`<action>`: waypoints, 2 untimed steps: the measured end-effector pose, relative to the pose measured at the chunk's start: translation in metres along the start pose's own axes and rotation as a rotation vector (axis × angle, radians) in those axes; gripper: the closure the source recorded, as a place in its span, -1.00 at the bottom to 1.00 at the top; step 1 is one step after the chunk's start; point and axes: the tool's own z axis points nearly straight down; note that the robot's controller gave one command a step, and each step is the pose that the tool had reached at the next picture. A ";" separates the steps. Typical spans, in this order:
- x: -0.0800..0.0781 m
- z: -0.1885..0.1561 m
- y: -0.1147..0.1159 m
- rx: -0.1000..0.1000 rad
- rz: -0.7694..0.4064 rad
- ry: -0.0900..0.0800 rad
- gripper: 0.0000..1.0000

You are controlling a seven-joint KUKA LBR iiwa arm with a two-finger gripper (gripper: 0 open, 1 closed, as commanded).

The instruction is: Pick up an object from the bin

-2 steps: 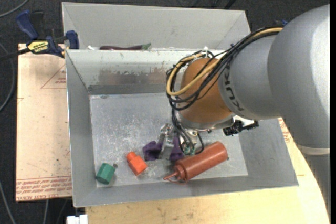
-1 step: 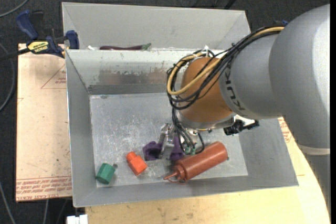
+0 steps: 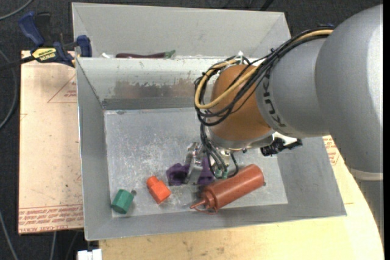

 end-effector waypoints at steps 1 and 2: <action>-0.001 -0.005 0.000 -0.001 0.000 -0.002 1.00; 0.001 -0.012 0.000 0.001 0.000 0.004 1.00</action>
Offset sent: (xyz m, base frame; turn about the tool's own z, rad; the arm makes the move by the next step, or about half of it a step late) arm 0.0000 -0.0002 0.0660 0.0000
